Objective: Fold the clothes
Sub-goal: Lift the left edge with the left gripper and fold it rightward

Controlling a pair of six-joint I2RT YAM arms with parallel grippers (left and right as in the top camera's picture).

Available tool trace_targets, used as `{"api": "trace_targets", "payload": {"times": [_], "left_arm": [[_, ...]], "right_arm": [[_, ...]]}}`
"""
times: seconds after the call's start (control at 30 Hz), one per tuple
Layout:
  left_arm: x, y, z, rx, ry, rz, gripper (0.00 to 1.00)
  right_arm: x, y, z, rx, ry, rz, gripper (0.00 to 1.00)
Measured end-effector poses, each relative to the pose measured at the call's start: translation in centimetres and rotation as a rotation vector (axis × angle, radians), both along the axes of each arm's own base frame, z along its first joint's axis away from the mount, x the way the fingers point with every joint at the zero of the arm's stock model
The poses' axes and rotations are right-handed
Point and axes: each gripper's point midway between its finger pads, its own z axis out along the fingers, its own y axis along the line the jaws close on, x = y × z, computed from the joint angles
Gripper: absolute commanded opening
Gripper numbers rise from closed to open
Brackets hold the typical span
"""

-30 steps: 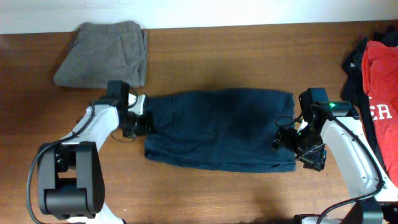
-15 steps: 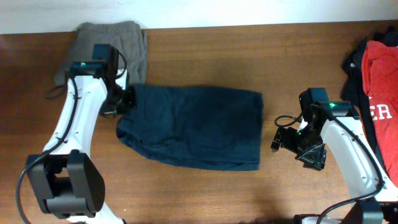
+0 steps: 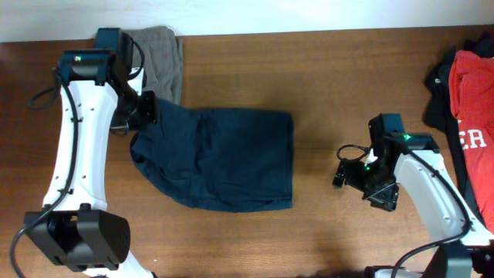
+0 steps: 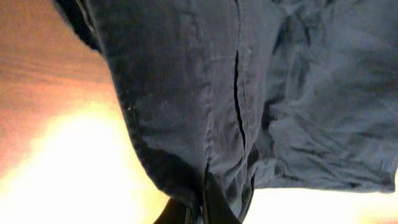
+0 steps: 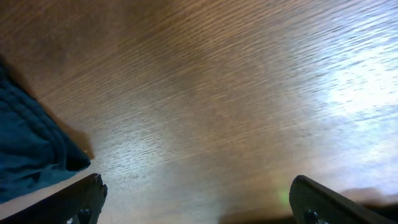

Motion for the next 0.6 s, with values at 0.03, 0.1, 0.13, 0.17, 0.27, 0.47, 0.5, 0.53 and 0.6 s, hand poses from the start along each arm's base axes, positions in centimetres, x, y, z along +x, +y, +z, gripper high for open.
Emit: {"api": "trace_targets", "payload": {"times": [0.03,0.1,0.13,0.17,0.27,0.47,0.5,0.53,0.6], "left_arm": [[-0.2,0.0,0.1,0.0,0.006,0.0,0.01],[-0.5,0.0,0.2,0.0,0.017,0.0,0.01],[-0.6,0.0,0.2,0.0,0.02,0.0,0.01],[-0.6,-0.1,0.2,0.001,0.021,-0.003,0.01],[-0.6,-0.5,0.2,0.006,0.019,-0.03,0.01],[0.1,-3.7,0.3,0.019,-0.019,-0.183,0.01],[0.2,-4.3,0.4,0.019,-0.027,-0.206,0.01],[0.3,-5.1,0.4,0.019,-0.035,-0.232,0.01],[0.4,-6.4,0.4,0.019,-0.05,-0.276,0.01]], "right_arm": [[-0.1,0.1,-0.3,0.007,0.0,0.0,0.99],[-0.1,0.3,-0.7,0.019,-0.003,-0.001,0.99],[-0.1,0.4,-0.9,0.025,-0.005,-0.001,0.99],[-0.1,0.5,-1.0,0.03,-0.009,-0.001,0.99],[0.1,0.7,-1.6,0.04,-0.019,-0.001,0.99],[0.4,1.1,-2.0,0.067,-0.035,-0.002,0.99],[0.4,1.2,-2.0,0.068,-0.035,-0.002,0.99],[0.4,1.2,-2.0,0.07,-0.036,-0.003,0.99],[0.4,1.2,-2.0,0.073,-0.037,-0.002,0.99]]}}
